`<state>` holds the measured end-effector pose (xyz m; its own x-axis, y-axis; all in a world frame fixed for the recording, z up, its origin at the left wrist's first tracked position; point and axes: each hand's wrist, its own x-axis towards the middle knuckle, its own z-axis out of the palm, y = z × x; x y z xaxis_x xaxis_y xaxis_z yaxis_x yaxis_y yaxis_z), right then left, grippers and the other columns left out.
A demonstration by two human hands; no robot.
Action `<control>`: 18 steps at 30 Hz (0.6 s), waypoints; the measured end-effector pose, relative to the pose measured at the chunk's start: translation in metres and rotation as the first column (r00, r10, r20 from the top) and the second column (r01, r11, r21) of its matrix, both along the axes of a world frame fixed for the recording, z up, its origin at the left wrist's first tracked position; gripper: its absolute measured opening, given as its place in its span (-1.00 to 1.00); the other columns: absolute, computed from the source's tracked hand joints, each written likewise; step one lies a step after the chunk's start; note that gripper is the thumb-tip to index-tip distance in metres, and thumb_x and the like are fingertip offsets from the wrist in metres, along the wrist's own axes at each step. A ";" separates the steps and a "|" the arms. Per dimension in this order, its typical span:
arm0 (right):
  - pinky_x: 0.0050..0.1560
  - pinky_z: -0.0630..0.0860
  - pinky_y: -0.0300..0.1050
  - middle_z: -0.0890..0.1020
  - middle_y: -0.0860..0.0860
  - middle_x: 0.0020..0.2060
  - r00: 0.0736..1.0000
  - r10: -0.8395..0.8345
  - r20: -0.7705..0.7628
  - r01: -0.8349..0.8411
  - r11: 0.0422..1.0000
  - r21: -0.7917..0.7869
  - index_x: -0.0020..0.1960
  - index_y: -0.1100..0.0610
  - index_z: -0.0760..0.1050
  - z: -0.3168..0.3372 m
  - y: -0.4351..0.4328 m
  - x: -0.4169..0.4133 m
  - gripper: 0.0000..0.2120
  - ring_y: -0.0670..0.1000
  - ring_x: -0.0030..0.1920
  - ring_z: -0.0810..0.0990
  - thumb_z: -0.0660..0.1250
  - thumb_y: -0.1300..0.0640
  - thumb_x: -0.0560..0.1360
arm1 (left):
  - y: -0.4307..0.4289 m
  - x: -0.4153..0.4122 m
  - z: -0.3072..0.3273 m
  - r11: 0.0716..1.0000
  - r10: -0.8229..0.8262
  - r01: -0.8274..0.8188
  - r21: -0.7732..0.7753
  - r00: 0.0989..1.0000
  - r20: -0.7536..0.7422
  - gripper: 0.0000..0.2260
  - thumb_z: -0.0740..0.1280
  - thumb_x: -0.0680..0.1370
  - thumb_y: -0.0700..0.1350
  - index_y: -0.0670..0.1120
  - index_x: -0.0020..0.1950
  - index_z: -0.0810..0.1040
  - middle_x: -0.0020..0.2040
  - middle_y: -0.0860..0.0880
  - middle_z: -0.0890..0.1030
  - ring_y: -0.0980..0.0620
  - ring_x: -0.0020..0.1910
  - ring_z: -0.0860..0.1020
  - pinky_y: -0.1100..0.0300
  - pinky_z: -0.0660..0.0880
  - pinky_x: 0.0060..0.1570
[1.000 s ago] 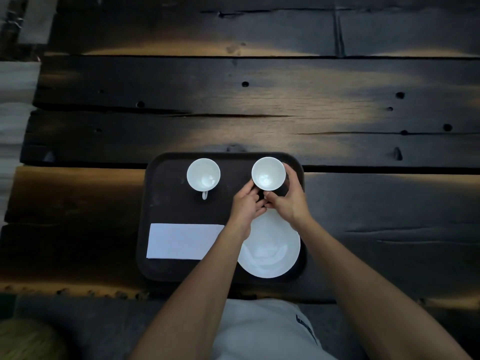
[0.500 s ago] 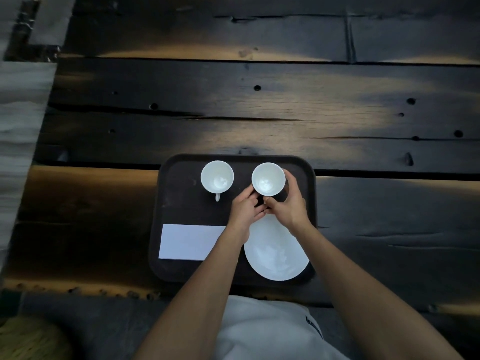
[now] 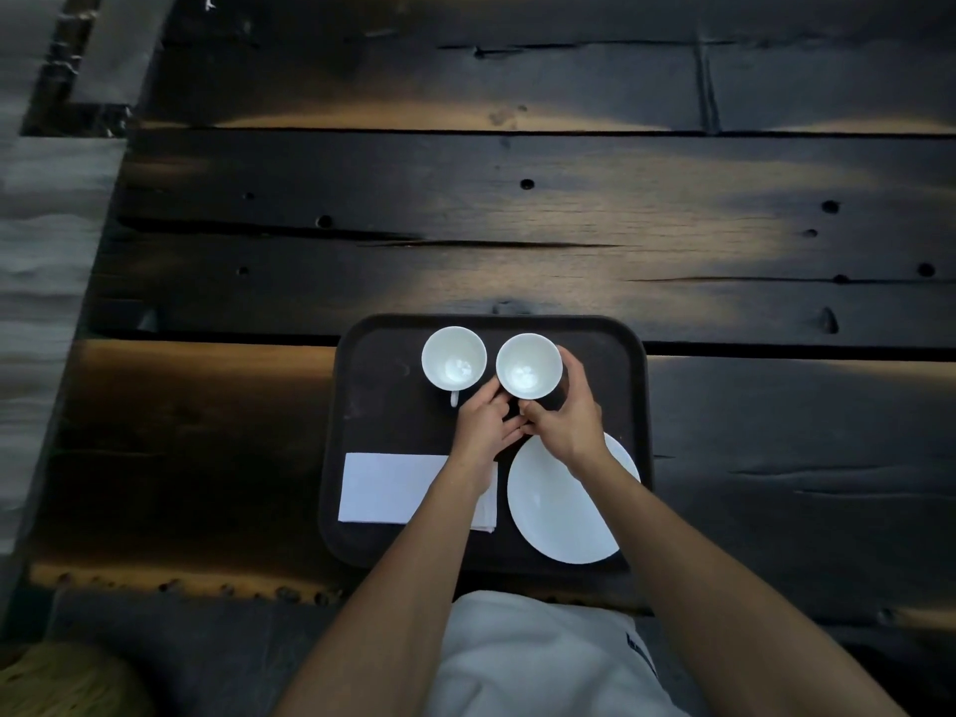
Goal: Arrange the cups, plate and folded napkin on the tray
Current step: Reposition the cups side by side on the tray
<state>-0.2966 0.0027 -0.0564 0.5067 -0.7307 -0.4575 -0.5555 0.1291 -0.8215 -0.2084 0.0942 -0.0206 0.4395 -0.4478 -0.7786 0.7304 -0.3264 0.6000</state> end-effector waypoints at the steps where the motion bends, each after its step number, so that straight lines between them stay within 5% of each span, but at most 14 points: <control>1: -0.23 0.40 -0.65 0.48 -0.60 0.03 1.000 -0.005 -0.001 0.005 1.000 0.000 0.43 -0.28 0.29 0.000 0.001 0.001 -0.23 -0.64 0.06 0.38 0.50 0.25 0.40 | 0.000 0.001 -0.001 1.000 0.000 0.000 0.001 1.000 -0.001 -0.63 0.17 0.69 -0.15 0.15 0.45 0.48 -0.08 0.26 0.73 0.04 0.02 0.73 0.28 0.63 -0.17; 8: -0.12 0.44 -0.52 0.48 -0.58 0.05 1.000 -0.027 -0.012 0.027 1.000 0.003 0.43 -0.30 0.29 0.005 0.001 0.003 -0.22 -0.48 0.09 0.47 0.49 0.22 0.37 | 0.005 0.002 -0.002 0.999 -0.041 0.041 -0.009 0.999 -0.007 -0.64 0.18 0.69 -0.17 0.17 0.41 0.50 -0.04 0.26 0.71 0.10 0.02 0.71 0.29 0.62 -0.13; 10: -0.01 0.52 -0.38 0.51 -0.47 0.11 1.000 -0.030 -0.003 0.030 1.000 0.005 0.45 -0.27 0.30 0.006 0.002 0.003 -0.22 -0.30 0.14 0.53 0.49 0.24 0.38 | 0.012 0.001 -0.003 0.992 -0.117 0.116 0.040 0.993 0.014 -0.73 0.22 0.69 -0.11 0.12 0.34 0.55 0.05 0.15 0.71 0.08 0.02 0.71 0.24 0.62 -0.10; 13: -0.14 0.68 -0.21 0.52 -0.36 0.15 0.998 -0.052 0.033 0.050 0.997 0.050 0.46 -0.24 0.32 0.005 0.003 0.005 -0.20 -0.09 0.09 0.64 0.48 0.33 0.39 | 0.034 0.001 -0.012 0.959 -0.226 0.205 0.195 0.970 0.092 -0.86 0.30 0.64 -0.04 0.02 0.13 0.63 0.07 0.01 0.72 0.04 -0.02 0.70 0.21 0.60 -0.12; 18: -0.22 0.67 -0.23 0.51 -0.38 0.13 0.996 -0.074 0.047 0.071 0.995 0.073 0.44 -0.26 0.34 0.003 0.004 0.010 -0.19 -0.06 0.02 0.68 0.47 0.38 0.40 | 0.061 0.019 -0.026 0.948 -0.097 0.004 0.317 0.956 0.276 -0.85 0.32 0.64 -0.01 -0.02 0.16 0.55 0.01 0.01 0.68 0.02 -0.10 0.70 0.18 0.58 -0.14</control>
